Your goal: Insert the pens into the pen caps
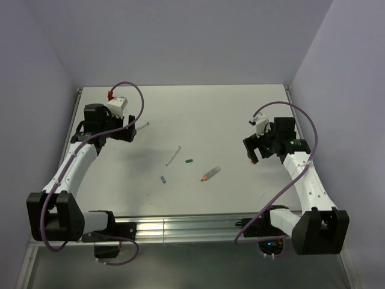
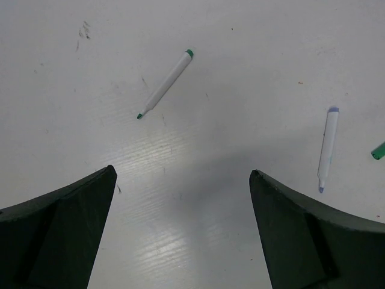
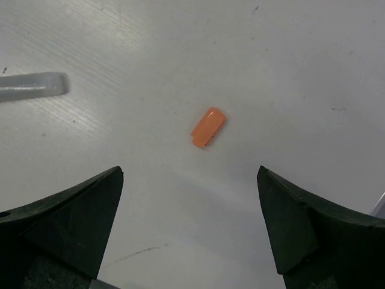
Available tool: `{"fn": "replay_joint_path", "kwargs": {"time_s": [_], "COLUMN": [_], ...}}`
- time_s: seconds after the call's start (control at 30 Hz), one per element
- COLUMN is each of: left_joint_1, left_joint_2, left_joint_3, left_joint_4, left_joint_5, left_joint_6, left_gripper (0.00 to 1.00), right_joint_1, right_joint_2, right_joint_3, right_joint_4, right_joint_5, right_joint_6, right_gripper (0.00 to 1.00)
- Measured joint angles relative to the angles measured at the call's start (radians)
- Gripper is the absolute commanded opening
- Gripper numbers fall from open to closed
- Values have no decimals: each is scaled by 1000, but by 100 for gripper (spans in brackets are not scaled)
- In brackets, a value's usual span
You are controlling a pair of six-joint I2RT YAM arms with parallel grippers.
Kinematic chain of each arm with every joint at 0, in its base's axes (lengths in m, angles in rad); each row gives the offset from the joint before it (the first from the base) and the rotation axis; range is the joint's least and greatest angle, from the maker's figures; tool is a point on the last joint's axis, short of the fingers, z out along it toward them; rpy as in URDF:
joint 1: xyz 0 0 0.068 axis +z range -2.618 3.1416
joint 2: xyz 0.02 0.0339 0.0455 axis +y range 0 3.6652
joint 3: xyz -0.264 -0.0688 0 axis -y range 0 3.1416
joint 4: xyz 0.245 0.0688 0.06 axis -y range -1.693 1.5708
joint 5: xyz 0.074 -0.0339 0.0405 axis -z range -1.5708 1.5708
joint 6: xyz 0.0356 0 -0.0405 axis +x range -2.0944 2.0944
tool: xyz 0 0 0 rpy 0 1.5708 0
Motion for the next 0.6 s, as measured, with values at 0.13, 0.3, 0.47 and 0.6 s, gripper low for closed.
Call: {"fn": "replay_joint_path", "kwargs": {"time_s": [0.13,0.3,0.47,0.6], "left_joint_1": [-1,-3,-3,-3], "left_joint_2": [39,161,200,200], "left_joint_3": [16,117,155,158], "left_joint_4": [-39,-166,-231,-248], "left_joint_5": [39,195,277,295], "left_joint_6": [5,49,76,79], "left_gripper": [99,100,99,99], "right_joint_1": [23,170,339,483], "right_joint_2": [24,95,212,331], "right_joint_3": [33,101,140,180], "right_joint_4": [-51,-123,-177,-197], "right_joint_5": [-23,-64,-73,-39], "right_joint_6": [-75,-251,-459,-597], "right_gripper": [100,100,97,95]}}
